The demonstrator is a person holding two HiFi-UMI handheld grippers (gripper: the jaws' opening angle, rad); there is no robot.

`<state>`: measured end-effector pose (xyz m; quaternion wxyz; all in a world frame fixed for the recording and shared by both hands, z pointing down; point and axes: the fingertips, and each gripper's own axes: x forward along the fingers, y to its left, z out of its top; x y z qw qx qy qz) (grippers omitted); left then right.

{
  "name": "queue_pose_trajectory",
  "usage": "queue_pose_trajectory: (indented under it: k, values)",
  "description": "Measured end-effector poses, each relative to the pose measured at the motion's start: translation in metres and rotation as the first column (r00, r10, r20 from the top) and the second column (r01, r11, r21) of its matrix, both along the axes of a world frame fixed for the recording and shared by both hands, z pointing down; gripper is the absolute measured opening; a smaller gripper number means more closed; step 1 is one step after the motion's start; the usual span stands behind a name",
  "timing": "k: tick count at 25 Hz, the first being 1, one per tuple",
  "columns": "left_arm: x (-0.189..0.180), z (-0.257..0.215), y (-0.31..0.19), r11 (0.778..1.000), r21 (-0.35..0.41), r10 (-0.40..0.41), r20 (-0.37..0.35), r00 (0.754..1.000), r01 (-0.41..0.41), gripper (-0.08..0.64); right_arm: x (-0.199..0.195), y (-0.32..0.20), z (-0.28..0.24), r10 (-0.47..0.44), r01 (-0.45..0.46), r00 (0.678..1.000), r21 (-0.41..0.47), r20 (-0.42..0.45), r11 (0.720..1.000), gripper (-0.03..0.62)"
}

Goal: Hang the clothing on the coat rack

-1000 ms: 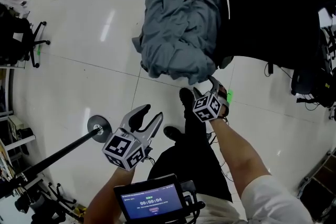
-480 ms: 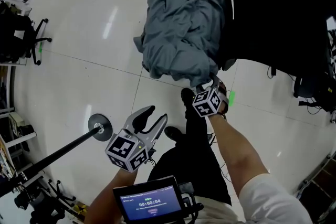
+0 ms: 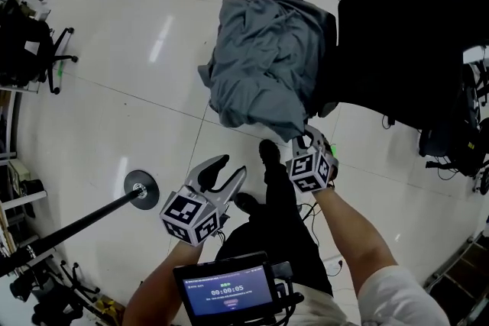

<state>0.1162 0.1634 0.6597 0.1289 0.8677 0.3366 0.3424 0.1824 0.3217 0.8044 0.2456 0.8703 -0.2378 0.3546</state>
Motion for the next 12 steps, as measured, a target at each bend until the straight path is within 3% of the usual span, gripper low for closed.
queue_pose_trajectory:
  k: [5,12]
  values:
    - [0.005,0.006,0.013,1.0,-0.003,0.008,0.002,1.0,-0.008,0.196,0.007,-0.005,-0.063,-0.066,0.07,0.995,0.049,-0.08,0.996,0.009]
    - [0.009,0.029,0.036,0.996,0.068,0.049,0.011,0.999,-0.05,0.209,0.018,-0.014,-0.141,-0.125,0.144,0.98,0.119,-0.152,0.982,0.009]
